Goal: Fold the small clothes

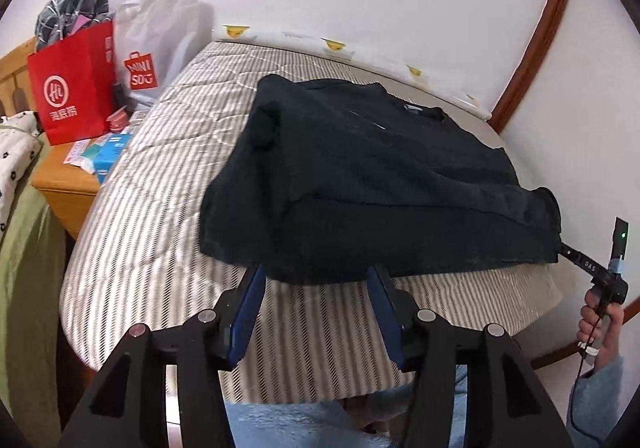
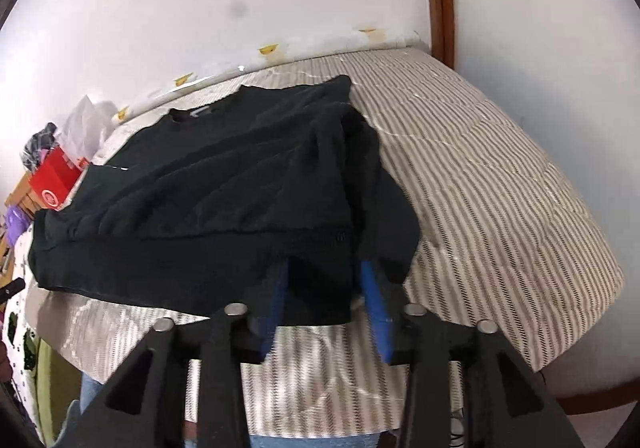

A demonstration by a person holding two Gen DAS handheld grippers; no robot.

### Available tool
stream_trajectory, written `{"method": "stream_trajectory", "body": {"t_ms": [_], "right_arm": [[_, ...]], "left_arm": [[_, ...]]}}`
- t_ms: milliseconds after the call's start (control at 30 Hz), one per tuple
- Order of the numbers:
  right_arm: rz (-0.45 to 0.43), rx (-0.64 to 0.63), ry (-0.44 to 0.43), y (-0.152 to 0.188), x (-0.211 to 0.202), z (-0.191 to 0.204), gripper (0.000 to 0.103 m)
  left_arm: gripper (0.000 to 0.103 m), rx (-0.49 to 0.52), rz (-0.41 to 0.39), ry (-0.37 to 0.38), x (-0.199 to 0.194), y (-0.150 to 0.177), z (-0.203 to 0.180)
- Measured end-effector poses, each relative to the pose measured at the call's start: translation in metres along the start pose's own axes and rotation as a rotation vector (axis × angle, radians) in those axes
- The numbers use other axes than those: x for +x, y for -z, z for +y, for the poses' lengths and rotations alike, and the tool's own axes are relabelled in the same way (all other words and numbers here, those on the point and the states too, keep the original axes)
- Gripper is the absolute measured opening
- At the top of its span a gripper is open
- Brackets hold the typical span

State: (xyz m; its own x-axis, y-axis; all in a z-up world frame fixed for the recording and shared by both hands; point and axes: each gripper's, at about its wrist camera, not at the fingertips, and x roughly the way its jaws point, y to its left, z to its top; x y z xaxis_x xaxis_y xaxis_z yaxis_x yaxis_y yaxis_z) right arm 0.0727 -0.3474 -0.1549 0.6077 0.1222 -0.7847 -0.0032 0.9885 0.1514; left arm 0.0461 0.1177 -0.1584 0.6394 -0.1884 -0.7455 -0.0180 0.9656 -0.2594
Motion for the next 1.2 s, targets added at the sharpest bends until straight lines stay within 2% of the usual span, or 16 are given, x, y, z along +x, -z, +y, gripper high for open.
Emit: {"method": "stream_trajectory", "body": {"t_ms": [200,400,467,533,600,733,1000,1200], "right_arm": [[0.008,0.035,-0.047,0.002,0.004,-0.007,0.041],[0.034,0.054,-0.073,0.0,0.013,-0.003,0.03],[0.043,0.041,-0.059,-0.002,0.013,0.0,0.014],[0.044,0.041,-0.082,-0.005,0.009,0.0,0.012],[0.017,0.063,-0.127,-0.012,-0.001,-0.002,0.011],[-0.081,0.091,-0.23,-0.036,-0.025,0.001,0.011],[-0.142,0.171,-0.255,-0.09,-0.008,0.01,0.006],[-0.149,0.206,-0.265,-0.126,0.019,0.01,0.005]], "left_arm": [[0.049,0.01,0.019,0.013,0.018,-0.013,-0.007],[0.049,0.006,0.071,-0.007,0.043,-0.019,-0.009],[0.04,-0.005,0.1,-0.002,0.053,-0.02,-0.009],[0.019,-0.015,0.112,0.014,0.055,-0.023,-0.009],[0.012,-0.01,0.104,0.047,0.047,-0.03,-0.013],[0.012,0.049,0.026,0.047,0.025,-0.052,-0.025],[0.011,0.0,-0.047,0.045,0.03,-0.109,-0.021],[0.011,-0.023,-0.035,0.019,0.061,-0.14,-0.022]]}}
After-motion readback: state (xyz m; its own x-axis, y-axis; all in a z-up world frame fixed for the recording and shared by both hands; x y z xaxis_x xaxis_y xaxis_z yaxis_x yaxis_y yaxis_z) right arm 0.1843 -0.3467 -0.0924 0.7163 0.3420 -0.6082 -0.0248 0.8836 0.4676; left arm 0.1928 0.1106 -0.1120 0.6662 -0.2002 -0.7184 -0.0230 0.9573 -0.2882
